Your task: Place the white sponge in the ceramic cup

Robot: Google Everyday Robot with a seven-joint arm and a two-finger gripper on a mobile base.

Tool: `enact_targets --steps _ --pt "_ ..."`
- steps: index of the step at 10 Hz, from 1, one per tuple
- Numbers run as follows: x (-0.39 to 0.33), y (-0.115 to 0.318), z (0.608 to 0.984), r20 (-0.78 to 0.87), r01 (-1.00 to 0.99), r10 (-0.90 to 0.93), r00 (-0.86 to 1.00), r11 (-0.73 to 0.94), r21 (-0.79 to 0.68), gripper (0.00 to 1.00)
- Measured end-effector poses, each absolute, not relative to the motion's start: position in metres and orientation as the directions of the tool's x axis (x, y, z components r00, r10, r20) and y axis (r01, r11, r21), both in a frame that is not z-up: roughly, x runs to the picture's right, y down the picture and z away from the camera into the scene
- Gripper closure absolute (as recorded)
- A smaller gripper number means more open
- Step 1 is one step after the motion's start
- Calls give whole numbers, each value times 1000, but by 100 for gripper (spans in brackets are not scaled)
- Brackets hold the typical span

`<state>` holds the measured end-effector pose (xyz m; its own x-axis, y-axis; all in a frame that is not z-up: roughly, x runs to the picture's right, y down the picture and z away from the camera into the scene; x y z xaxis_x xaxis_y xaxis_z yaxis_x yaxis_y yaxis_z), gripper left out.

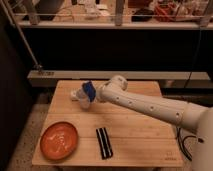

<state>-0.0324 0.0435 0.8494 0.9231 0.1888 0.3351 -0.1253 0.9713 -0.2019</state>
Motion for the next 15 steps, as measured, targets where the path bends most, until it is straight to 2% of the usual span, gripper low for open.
enact_targets --steps 4,8,9,14,15 --pt "-40 33 840 332 -73 146 932 972 -225 100" --pt "-62 23 847 350 9 86 933 965 -262 99" --pt "-66 19 847 356 24 75 932 964 -266 93" --pt "-79 11 839 364 77 22 931 963 -257 46" --pt "-78 10 836 361 84 13 932 964 -251 33"
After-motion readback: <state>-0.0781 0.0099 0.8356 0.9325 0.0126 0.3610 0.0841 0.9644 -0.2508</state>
